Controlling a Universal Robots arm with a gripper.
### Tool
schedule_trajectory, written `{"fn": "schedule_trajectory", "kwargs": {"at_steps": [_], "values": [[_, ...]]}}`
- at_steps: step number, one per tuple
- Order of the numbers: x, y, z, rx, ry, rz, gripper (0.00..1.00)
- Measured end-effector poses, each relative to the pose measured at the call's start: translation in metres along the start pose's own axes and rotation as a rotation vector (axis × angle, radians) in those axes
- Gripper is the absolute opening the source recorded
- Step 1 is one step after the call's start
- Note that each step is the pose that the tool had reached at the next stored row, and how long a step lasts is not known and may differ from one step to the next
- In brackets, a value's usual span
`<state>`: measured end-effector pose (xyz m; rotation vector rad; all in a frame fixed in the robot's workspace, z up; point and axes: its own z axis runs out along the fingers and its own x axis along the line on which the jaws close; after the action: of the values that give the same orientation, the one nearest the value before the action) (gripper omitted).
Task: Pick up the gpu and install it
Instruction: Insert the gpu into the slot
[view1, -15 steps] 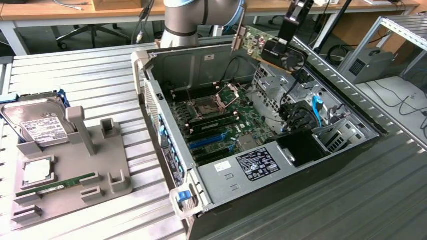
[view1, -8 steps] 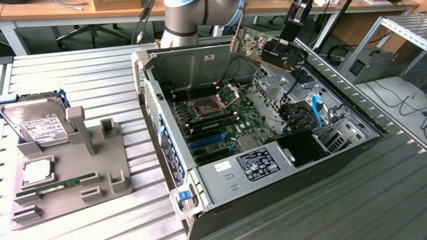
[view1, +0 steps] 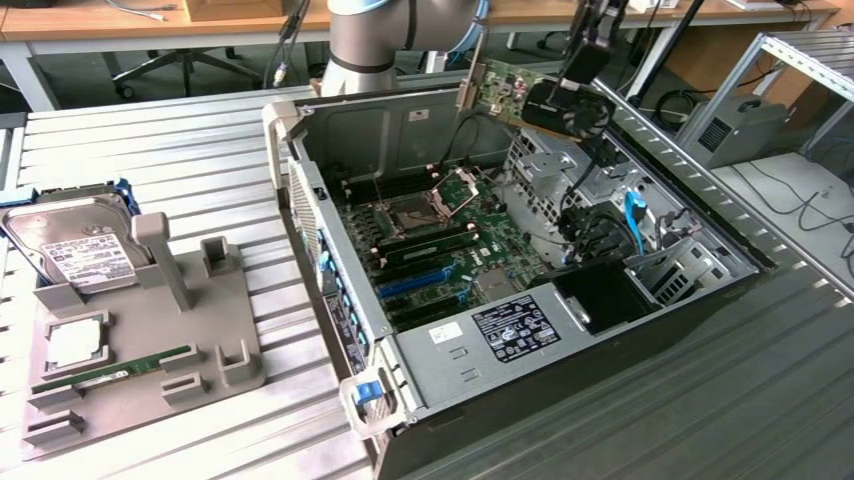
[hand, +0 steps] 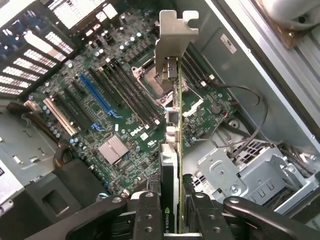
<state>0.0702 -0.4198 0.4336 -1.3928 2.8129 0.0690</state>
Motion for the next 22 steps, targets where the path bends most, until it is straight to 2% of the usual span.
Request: {"fn": "schedule_trajectory", "kwargs": {"at_steps": [7, 13, 15, 22], "values": [[-0.0007, 0.0006, 0.0000, -0.0025, 0.0044, -0.114, 0.27], [-0.0015, 0.0011, 0.0001, -0.0049, 0.0090, -0.232, 0.27], [-0.0017, 0.0013, 0.0001, -0.0061, 0.0112, -0.288, 0.27], [-0.0020, 0.0016, 0.0002, -0.0087, 0.0157, -0.407, 0.27]]}}
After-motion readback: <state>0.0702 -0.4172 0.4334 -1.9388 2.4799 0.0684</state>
